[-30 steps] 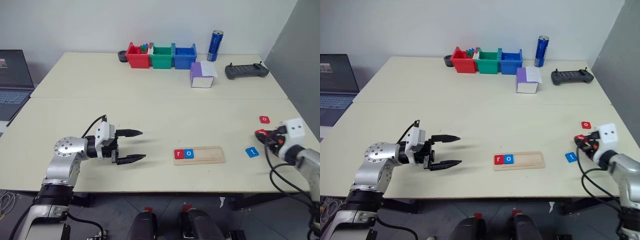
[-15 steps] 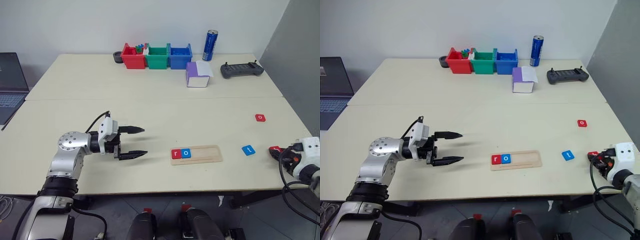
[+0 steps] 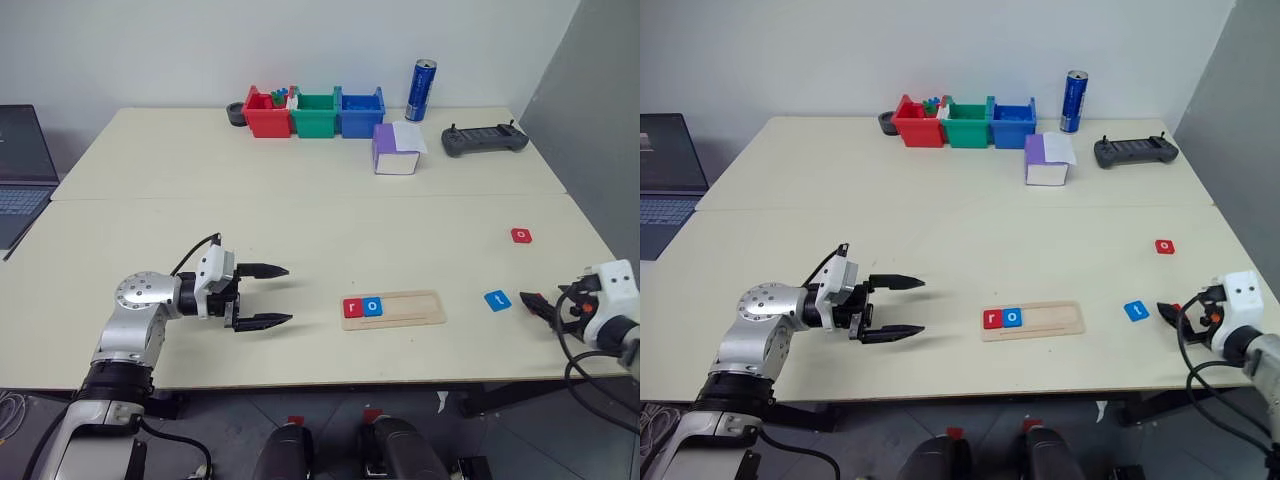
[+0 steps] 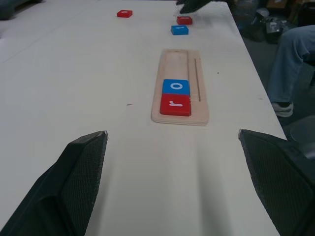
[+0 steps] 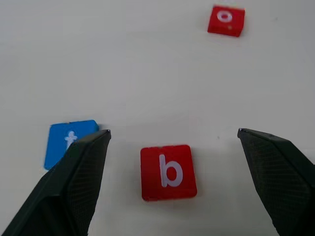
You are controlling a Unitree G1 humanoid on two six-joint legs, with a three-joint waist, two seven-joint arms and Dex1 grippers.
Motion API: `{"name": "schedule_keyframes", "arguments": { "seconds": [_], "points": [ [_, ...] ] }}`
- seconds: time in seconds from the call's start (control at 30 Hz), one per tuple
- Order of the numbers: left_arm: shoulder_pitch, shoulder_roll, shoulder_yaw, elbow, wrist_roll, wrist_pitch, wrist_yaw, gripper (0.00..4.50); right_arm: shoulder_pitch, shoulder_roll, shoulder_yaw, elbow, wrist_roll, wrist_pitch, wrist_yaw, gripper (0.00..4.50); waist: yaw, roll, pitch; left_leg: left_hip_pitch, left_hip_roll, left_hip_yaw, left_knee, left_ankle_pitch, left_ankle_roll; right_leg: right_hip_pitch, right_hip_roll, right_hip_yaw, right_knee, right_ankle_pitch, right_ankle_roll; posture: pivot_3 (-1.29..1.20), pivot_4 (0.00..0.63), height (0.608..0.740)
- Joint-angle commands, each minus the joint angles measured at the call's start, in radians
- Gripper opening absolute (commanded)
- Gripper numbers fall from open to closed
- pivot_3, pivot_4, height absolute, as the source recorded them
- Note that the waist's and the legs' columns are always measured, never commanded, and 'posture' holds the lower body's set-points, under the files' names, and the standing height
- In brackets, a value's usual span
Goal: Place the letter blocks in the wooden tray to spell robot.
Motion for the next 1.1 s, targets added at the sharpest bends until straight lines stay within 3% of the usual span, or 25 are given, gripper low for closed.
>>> {"name": "schedule_keyframes", "arguments": {
  "seconds": [0.03, 0.23, 0.5, 0.63, 0.83, 1.1],
  "points": [
    [0.026, 0.029, 0.007, -0.091, -0.027, 0.023, -0.018, 4.5, -0.016, -0.122, -0.035, 0.072, 0.021, -0.105, 0.191, 4.47, 0.001, 0.0, 0.0, 0.0, 0.0, 0.0, 0.0, 0.0, 0.0, 0.0, 0.0, 0.0, 0.0, 0.0, 0.0, 0.0, 0.15, 0.74],
    [0.038, 0.019, -0.008, -0.107, -0.008, 0.02, -0.007, 4.5, -0.081, -0.335, 0.166, 0.324, -0.065, -0.324, 0.588, 4.47, 0.004, 0.0, 0.0, 0.001, 0.0, 0.0, 0.0, 0.0, 0.0, 0.001, 0.0, 0.0, -0.001, 0.0, 0.0, 0.0, 0.15, 0.74],
    [0.038, 0.027, -0.002, -0.077, -0.009, 0.002, -0.016, 4.5, -0.529, -0.325, 0.492, 0.861, -0.328, -0.778, 0.852, 4.47, -0.009, 0.0, 0.001, 0.001, 0.0, 0.0, 0.0, 0.0, 0.0, 0.0, 0.0, 0.0, 0.0, 0.0, 0.0, 0.0, 0.15, 0.74],
    [0.048, 0.038, 0.008, -0.084, -0.012, 0.004, -0.011, 4.5, -0.65, -0.287, 0.579, 1.025, -0.409, -0.93, 0.914, 4.47, -0.011, 0.0, 0.001, 0.001, 0.0, 0.0, 0.0, 0.0, 0.0, 0.0, 0.0, 0.0, 0.0, 0.0, -0.001, 0.0, 0.15, 0.74],
    [0.081, 0.045, 0.019, -0.112, -0.02, 0.009, 0.001, 4.5, -0.729, -0.255, 0.702, 1.197, -0.566, -1.138, 0.868, 4.47, -0.01, 0.0, 0.001, 0.001, 0.0, 0.001, 0.0, 0.0, 0.0, 0.0, 0.0, 0.0, 0.0, 0.0, -0.001, 0.0, 0.15, 0.74],
    [0.096, 0.036, 0.024, -0.079, -0.008, -0.029, 0.007, 4.5, -0.809, -0.209, 0.726, 1.3, -0.624, -1.213, 0.839, 4.47, -0.011, -0.001, 0.0, 0.004, 0.0, 0.001, 0.001, 0.0, 0.0, 0.003, 0.0, 0.001, 0.001, 0.0, -0.001, 0.0, 0.15, 0.74]
  ]
}}
